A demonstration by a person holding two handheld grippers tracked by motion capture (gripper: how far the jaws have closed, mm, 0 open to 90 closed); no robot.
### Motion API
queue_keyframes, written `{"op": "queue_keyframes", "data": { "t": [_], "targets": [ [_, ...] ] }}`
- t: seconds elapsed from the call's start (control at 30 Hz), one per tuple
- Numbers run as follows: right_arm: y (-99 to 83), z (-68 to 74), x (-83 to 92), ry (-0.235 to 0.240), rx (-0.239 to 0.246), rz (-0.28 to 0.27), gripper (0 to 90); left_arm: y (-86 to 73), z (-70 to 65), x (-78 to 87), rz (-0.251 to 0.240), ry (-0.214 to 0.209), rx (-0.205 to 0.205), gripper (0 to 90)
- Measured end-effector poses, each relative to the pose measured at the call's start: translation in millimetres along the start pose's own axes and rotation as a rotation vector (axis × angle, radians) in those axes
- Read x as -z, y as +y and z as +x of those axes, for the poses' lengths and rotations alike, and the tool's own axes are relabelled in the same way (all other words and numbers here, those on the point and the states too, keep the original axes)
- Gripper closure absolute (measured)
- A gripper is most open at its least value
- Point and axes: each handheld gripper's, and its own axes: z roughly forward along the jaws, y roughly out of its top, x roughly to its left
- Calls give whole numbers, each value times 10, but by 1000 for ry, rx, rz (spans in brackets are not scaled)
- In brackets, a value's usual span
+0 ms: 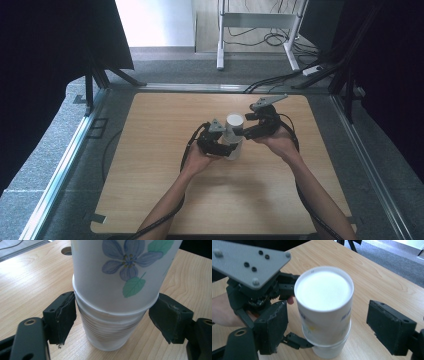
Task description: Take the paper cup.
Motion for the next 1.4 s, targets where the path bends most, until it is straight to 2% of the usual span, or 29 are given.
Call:
{"op": "queue_keyframes", "data": {
  "t": [0.27, 0.37, 0.4, 0.57, 1.07, 1.23, 1.4],
  "targets": [
    [155, 14, -71, -4, 32, 35, 256, 7, -14, 7, 13, 14, -18, 235],
    [174, 6, -98, -3, 30, 53, 273, 5, -19, 6, 13, 17, -22, 236],
    [190, -2, -110, -1, 41, 63, 325, 3, -21, 8, 15, 19, -22, 236],
    [218, 14, -99, -2, 56, 76, 362, -5, -17, 5, 10, 16, -17, 236],
    [398, 57, 79, -18, 87, 68, 374, -14, -3, 1, 33, 15, -17, 203],
    [449, 57, 153, -19, 85, 60, 374, -44, 24, 34, 28, 7, -4, 143],
    [505, 66, 235, -18, 84, 51, 374, -56, 48, 101, 17, 3, 22, 140]
  ]
}}
